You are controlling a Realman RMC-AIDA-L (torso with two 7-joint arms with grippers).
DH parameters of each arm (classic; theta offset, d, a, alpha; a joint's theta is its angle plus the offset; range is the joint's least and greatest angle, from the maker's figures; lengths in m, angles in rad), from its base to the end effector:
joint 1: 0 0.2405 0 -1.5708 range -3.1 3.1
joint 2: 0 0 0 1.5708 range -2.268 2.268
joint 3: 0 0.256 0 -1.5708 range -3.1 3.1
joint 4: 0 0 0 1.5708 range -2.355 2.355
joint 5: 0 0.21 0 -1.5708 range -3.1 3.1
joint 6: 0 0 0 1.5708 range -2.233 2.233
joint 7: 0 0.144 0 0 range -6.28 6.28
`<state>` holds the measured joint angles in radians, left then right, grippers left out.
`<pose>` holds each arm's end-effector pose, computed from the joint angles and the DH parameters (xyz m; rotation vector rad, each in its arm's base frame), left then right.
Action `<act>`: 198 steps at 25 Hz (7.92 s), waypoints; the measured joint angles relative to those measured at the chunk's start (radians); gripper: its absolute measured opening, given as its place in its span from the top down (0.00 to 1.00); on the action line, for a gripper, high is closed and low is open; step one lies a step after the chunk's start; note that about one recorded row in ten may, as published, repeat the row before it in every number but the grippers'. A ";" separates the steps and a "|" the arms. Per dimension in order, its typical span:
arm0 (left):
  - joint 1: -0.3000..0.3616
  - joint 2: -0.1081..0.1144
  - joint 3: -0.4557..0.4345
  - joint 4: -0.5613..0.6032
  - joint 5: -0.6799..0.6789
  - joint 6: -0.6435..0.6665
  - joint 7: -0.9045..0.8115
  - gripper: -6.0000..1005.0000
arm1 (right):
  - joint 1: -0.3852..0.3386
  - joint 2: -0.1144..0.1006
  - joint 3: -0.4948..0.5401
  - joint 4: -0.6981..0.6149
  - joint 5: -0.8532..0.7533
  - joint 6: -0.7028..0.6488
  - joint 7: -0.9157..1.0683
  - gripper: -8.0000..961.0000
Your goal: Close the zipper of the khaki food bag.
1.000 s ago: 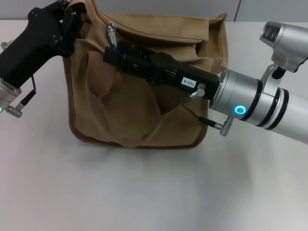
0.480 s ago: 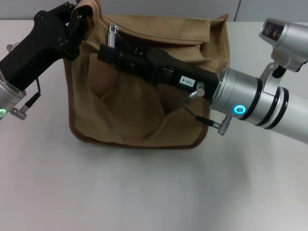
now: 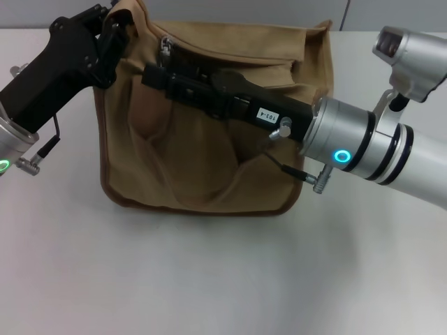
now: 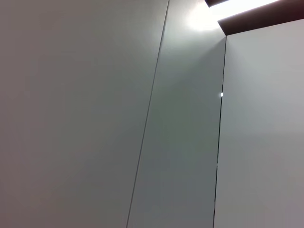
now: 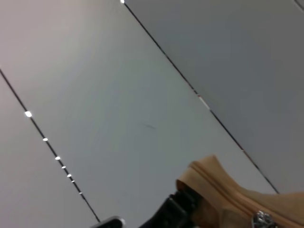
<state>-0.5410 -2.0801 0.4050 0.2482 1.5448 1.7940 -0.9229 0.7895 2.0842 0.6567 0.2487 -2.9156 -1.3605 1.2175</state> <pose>-0.2392 0.3159 0.0216 -2.1084 -0.3422 -1.4870 0.1321 0.3352 -0.0987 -2.5784 0.9624 1.5033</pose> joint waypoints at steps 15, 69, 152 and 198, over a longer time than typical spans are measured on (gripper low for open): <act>-0.005 0.000 0.003 -0.015 0.004 0.010 0.001 0.96 | 0.021 0.001 -0.016 0.024 -0.002 0.032 -0.067 0.23; -0.018 0.000 0.012 -0.028 -0.009 0.002 0.019 0.96 | -0.162 0.002 0.075 0.084 0.007 -0.007 -0.358 0.78; 0.059 0.009 -0.062 -0.013 -0.077 -0.084 0.022 0.96 | -0.119 -0.004 0.086 0.052 0.002 0.063 -0.236 0.99; 0.275 0.040 0.100 0.289 -0.063 0.185 -0.249 0.47 | -0.232 -0.046 0.193 -0.220 0.001 -0.377 -0.335 0.39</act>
<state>-0.2658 -2.0404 0.5047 0.5375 1.4815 1.9788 -1.1720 0.5577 2.0378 0.8496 0.0291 -2.9146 -1.7380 0.8823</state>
